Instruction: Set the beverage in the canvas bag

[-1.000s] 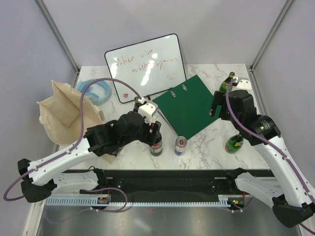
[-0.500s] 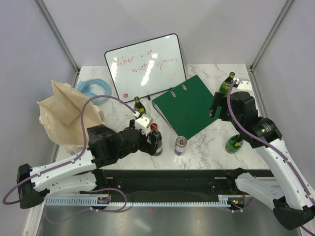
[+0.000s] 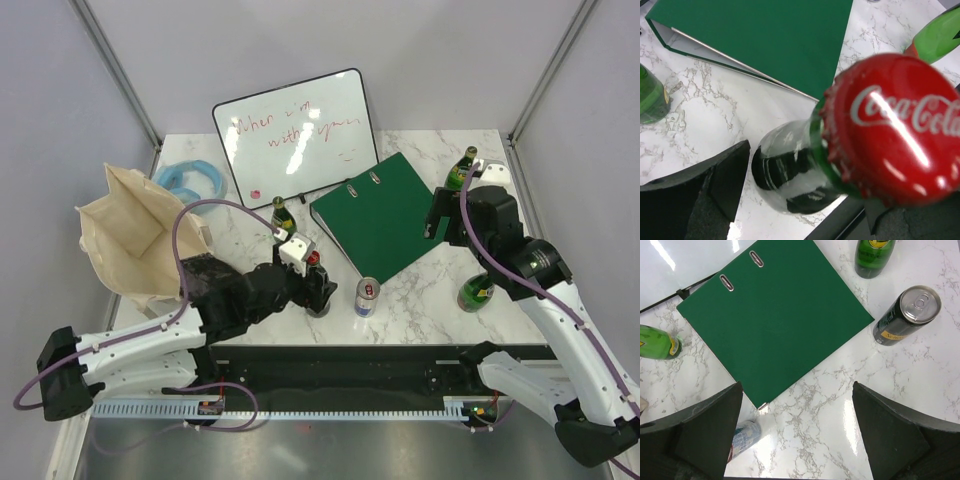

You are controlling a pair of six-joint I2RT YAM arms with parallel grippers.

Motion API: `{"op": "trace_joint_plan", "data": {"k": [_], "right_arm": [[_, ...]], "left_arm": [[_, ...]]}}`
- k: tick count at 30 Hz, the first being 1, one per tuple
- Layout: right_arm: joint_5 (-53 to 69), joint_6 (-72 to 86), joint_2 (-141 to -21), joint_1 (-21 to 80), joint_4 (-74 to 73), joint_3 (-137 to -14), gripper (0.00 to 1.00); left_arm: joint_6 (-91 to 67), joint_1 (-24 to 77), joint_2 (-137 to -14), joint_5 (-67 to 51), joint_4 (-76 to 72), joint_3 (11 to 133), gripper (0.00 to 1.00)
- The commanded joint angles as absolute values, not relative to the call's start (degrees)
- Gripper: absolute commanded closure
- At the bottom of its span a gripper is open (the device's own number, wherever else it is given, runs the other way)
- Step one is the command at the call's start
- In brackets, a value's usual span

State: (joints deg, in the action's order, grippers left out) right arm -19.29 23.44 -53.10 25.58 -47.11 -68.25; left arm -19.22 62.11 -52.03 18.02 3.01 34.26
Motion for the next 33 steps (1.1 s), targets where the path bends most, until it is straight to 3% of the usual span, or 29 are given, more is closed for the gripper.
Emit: {"op": "trace_joint_plan", "data": {"k": [1,5,14,16,18,19,22,23,25,33], "right_arm": [[-19.34,22.5,-53.35,25.31,-45.35,-68.46,0.02],[-19.51,22.15,-53.17,25.4,-45.26,-68.64,0.02],[-19.34,22.15,-53.17,25.4,-44.65,-67.68,0.02],[-19.51,22.06,-53.0,25.4,-44.56,-67.5,0.02],[-19.69,21.97,-52.91,25.4,-44.56,-67.5,0.02],[-19.77,21.89,-52.74,25.4,-44.47,-67.41,0.02],[-19.78,21.97,-52.65,25.4,-44.47,-66.89,0.02],[-19.78,21.89,-52.65,25.4,-44.47,-66.88,0.02],[-19.86,21.97,-52.65,25.4,-44.39,-66.62,0.02],[-19.69,21.97,-51.15,25.49,-43.95,-65.92,0.02]], "left_arm": [[-17.66,62.4,-54.49,19.15,-3.34,33.84,0.13],[-17.4,62.4,-54.41,19.34,-3.52,33.84,0.25],[-18.19,62.4,-53.35,19.77,-6.5,29.53,0.12],[-18.19,62.4,-53.09,19.86,-6.77,29.09,0.15],[-17.93,62.4,-52.82,19.86,-7.03,29.18,0.27],[-17.49,62.4,-52.91,19.86,-7.12,29.44,0.44],[-16.26,62.4,-53.35,19.86,-6.16,31.72,0.64],[-16.0,62.4,-53.44,19.78,-5.8,32.34,0.8],[-15.82,62.4,-53.52,19.86,-4.32,34.62,0.98],[-13.55,62.4,-56.16,25.99,9.56,52.54,0.98]]}}
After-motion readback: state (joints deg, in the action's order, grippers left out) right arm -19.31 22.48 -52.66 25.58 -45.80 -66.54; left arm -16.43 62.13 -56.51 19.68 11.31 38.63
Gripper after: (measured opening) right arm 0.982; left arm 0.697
